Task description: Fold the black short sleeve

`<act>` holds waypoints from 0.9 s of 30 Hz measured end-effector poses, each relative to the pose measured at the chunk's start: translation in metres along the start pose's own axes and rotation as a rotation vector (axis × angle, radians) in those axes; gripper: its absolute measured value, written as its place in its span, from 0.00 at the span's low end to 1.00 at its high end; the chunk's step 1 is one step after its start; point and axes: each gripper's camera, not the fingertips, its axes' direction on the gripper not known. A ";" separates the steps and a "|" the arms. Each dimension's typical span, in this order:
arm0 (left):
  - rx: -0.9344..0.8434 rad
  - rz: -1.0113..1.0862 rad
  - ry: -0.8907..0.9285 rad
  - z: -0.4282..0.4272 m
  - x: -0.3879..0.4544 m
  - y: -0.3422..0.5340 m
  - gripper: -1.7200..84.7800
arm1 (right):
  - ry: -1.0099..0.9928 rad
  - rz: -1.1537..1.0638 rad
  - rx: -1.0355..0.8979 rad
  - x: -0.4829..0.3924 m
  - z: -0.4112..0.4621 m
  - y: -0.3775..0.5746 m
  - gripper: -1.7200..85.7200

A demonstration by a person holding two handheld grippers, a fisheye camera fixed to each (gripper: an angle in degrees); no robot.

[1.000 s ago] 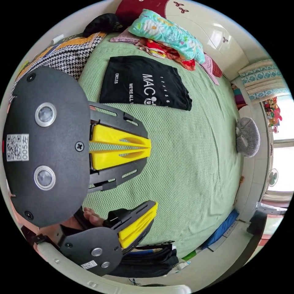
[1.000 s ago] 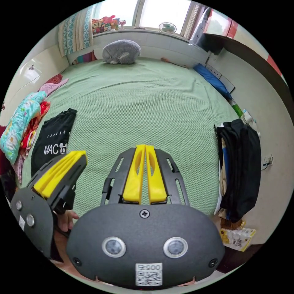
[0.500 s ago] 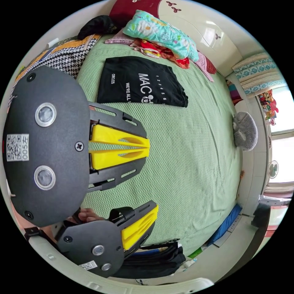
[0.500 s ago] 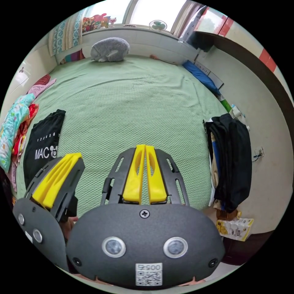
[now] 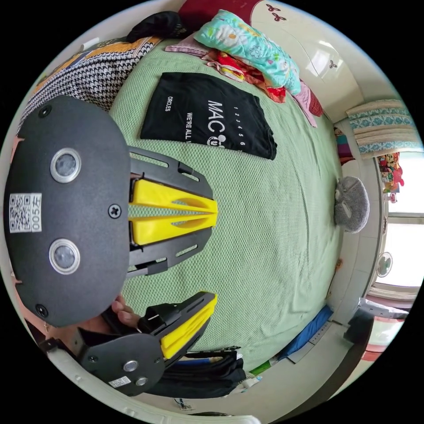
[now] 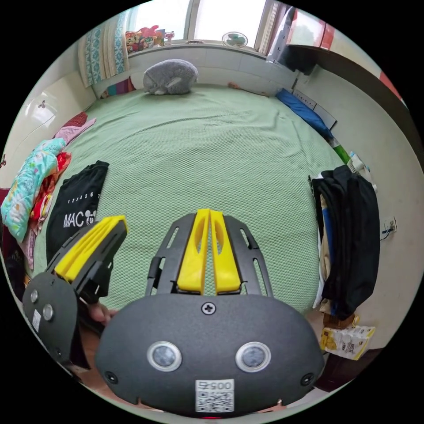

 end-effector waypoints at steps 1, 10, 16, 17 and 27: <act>0.000 -0.015 0.019 0.000 -0.003 0.002 0.02 | 0.011 0.009 -0.009 0.001 0.001 0.000 0.01; 0.057 -0.004 0.016 -0.006 -0.005 0.012 0.02 | 0.092 0.055 -0.053 0.006 0.007 0.003 0.00; 0.066 0.005 0.010 -0.007 -0.003 0.018 0.02 | 0.004 0.039 -0.040 0.014 0.004 0.007 0.01; 0.067 0.010 0.014 -0.008 -0.002 0.019 0.02 | -0.008 0.036 -0.034 0.015 0.004 0.007 0.01; 0.116 0.004 -0.055 -0.010 0.000 0.028 0.02 | -0.023 0.001 0.007 0.022 0.003 0.016 0.01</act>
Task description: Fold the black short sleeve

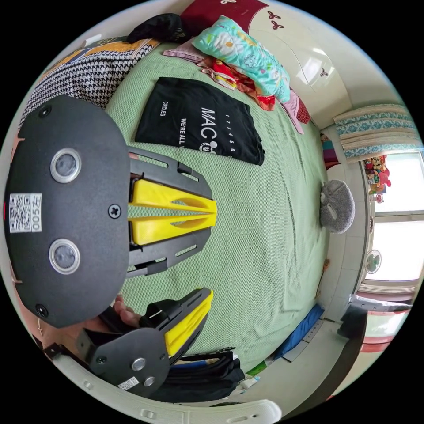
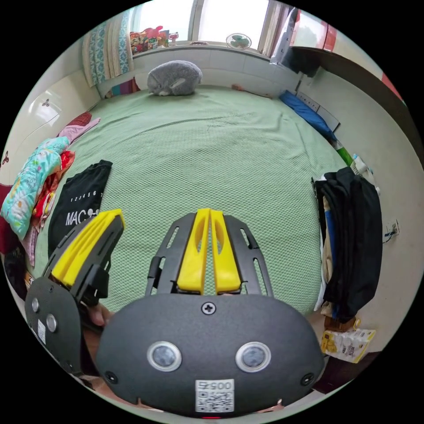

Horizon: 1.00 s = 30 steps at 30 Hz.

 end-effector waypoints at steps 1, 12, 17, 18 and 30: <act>-0.004 -0.001 -0.009 0.001 0.000 0.001 0.02 | -0.003 0.015 -0.015 0.003 0.000 0.000 0.01; -0.023 -0.026 -0.008 0.005 -0.001 0.004 0.02 | -0.028 -0.003 0.056 0.009 -0.009 0.011 0.01; -0.020 -0.027 -0.010 0.005 -0.001 0.003 0.02 | -0.038 -0.011 0.070 0.010 -0.012 0.017 0.01; -0.020 -0.029 -0.003 0.004 -0.001 0.003 0.02 | -0.040 -0.017 0.076 0.010 -0.013 0.019 0.01; -0.041 -0.041 0.011 0.010 0.002 0.002 0.01 | -0.069 -0.009 0.073 0.019 -0.020 0.029 0.01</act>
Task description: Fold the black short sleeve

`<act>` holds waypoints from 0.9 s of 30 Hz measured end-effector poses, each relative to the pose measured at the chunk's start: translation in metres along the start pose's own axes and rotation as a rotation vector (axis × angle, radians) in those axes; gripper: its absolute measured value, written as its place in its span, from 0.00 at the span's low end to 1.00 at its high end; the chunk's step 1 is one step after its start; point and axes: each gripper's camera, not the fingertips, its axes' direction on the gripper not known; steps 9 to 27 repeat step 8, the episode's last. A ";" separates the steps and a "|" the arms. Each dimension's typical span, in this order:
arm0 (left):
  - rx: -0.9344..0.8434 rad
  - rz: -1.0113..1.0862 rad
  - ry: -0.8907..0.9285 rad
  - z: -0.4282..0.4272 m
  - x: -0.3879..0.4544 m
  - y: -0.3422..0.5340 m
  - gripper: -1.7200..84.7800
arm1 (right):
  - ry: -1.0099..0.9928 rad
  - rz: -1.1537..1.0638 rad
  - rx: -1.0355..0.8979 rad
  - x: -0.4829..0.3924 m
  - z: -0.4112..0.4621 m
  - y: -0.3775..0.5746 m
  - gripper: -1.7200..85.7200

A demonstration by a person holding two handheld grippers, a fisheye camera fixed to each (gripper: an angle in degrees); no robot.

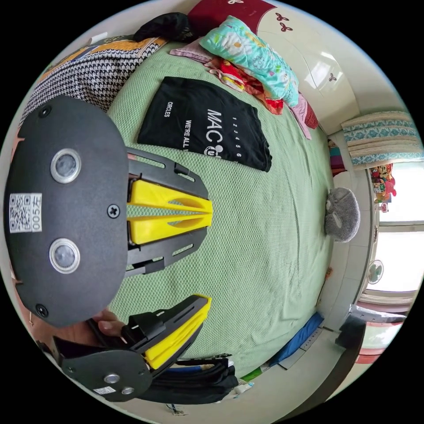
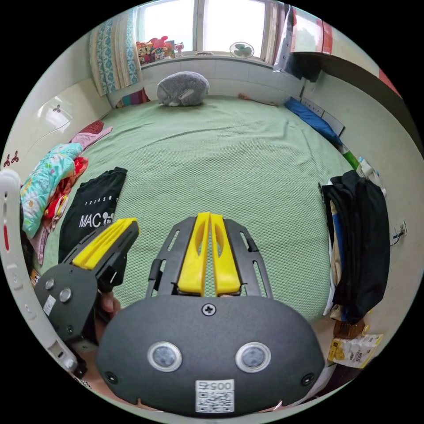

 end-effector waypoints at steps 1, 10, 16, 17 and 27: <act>-0.021 -0.011 0.019 0.003 -0.001 0.000 0.01 | -0.014 0.004 -0.021 0.001 0.001 0.000 0.01; 0.001 -0.019 -0.037 -0.007 0.003 -0.001 0.02 | -0.018 -0.002 -0.061 -0.003 -0.001 0.003 0.01; 0.001 -0.019 -0.037 -0.007 0.003 -0.001 0.02 | -0.018 -0.002 -0.061 -0.003 -0.001 0.003 0.01; 0.001 -0.019 -0.037 -0.007 0.003 -0.001 0.02 | -0.018 -0.002 -0.061 -0.003 -0.001 0.003 0.01; 0.001 -0.019 -0.037 -0.007 0.003 -0.001 0.02 | -0.018 -0.002 -0.061 -0.003 -0.001 0.003 0.01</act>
